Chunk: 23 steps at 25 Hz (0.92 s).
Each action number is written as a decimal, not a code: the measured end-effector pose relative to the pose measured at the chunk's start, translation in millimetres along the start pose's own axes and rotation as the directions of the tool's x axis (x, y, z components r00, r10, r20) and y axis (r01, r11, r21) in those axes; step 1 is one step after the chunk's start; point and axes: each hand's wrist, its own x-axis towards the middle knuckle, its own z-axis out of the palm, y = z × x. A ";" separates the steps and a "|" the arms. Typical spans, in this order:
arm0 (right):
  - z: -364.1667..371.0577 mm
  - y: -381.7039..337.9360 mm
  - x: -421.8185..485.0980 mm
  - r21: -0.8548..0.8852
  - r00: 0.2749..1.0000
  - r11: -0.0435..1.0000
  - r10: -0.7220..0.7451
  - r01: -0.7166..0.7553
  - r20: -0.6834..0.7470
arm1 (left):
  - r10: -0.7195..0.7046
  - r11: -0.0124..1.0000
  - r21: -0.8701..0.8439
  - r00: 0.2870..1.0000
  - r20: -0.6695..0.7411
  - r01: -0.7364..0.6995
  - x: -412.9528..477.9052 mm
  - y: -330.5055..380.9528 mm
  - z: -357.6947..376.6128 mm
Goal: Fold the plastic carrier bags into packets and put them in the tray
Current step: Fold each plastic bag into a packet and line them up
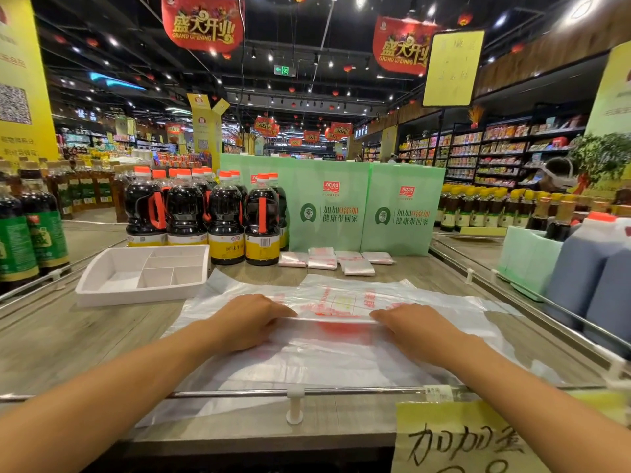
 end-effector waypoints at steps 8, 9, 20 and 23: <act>-60.8 49.5 37.3 -0.091 0.906 0.996 -0.046 0.008 -0.421 | 0.416 0.909 0.176 0.837 -0.355 -0.377 6.2 8.5 -66.7; -69.3 54.8 45.5 -0.088 0.854 0.995 -0.088 0.049 -0.514 | 0.444 0.896 0.174 0.808 -0.387 -0.409 7.5 11.7 -72.6; -28.3 27.4 138.2 -0.082 0.772 0.957 -0.274 0.279 -0.573 | 0.441 0.862 -0.197 0.883 -0.162 -0.467 12.1 58.6 -26.0; 28.5 11.5 138.4 0.144 0.965 0.960 -0.223 0.242 -0.136 | 0.340 0.888 -0.331 0.940 0.004 -0.320 4.9 55.4 -10.5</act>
